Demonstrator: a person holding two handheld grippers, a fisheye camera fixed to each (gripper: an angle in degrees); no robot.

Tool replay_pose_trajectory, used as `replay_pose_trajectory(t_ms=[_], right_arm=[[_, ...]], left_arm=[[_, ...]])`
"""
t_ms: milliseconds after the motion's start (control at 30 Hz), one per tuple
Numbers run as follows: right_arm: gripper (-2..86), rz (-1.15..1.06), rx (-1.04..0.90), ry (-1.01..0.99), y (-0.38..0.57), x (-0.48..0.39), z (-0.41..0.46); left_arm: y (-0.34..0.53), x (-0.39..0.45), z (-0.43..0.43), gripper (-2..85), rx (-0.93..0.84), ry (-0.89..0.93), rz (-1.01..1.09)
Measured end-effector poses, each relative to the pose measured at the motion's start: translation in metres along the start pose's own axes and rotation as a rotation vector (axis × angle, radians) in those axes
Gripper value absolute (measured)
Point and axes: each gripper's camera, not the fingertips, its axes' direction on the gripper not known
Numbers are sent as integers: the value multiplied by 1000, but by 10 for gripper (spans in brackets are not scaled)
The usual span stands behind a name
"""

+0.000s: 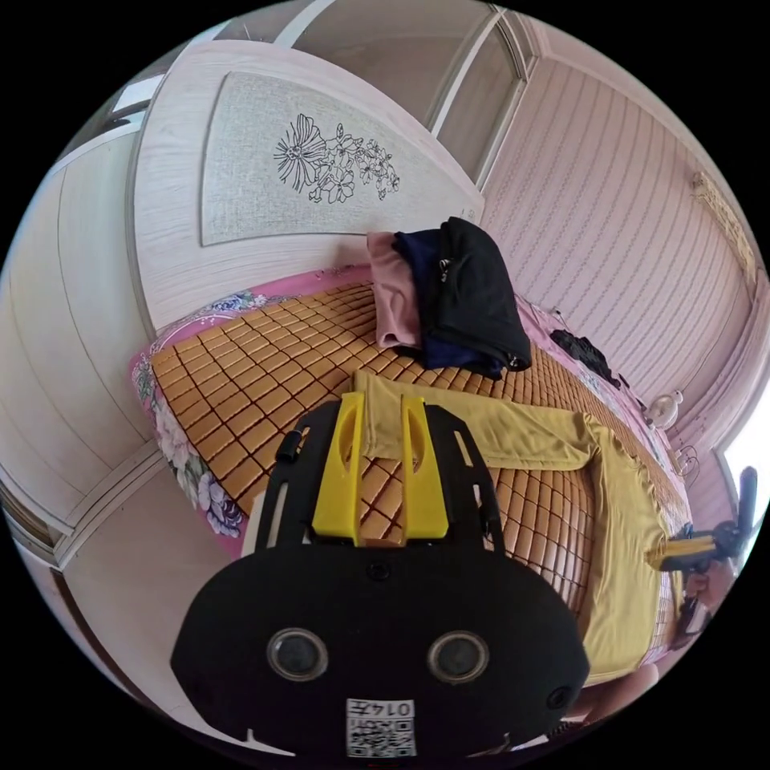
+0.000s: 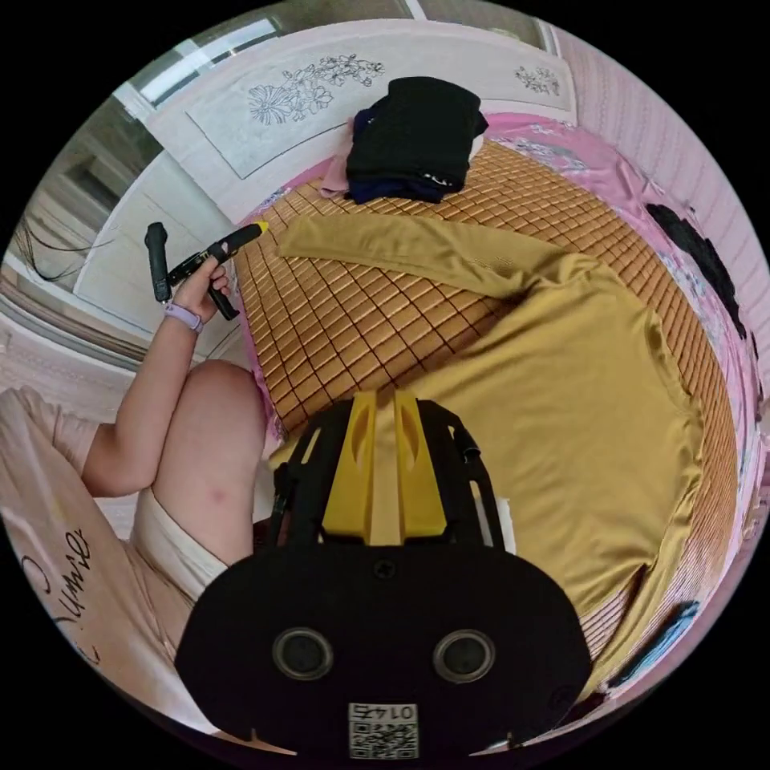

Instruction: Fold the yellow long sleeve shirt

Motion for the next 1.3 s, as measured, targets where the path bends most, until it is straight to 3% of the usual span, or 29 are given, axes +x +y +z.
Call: replay_pose_trajectory(t_ms=[200, 433, 667, 867, 1100, 1233, 1300], right_arm=[[58, -290, 5, -71, -134, -67, 62], [65, -403, 82, -71, -242, -130, 122], [88, -440, 6, 3, -311, -170, 177], [103, -410, -130, 85, -337, -181, 219], [47, -330, -122, 19, -335, -160, 209], [21, -336, -26, -38, -315, -134, 170], [16, -320, 61, -37, -300, -116, 135]], left_arm=[[-16, -44, 25, 67, -201, 7, -72], [-28, -67, 32, 65, -178, 76, -84], [-40, -77, 50, 54, -228, 48, -70], [-44, -81, 57, 44, -233, 62, -66], [-50, -70, 63, -2, -286, 83, -41], [-49, -64, 60, -9, -272, 143, -57], [-52, -50, 46, -9, -173, 232, -44]])
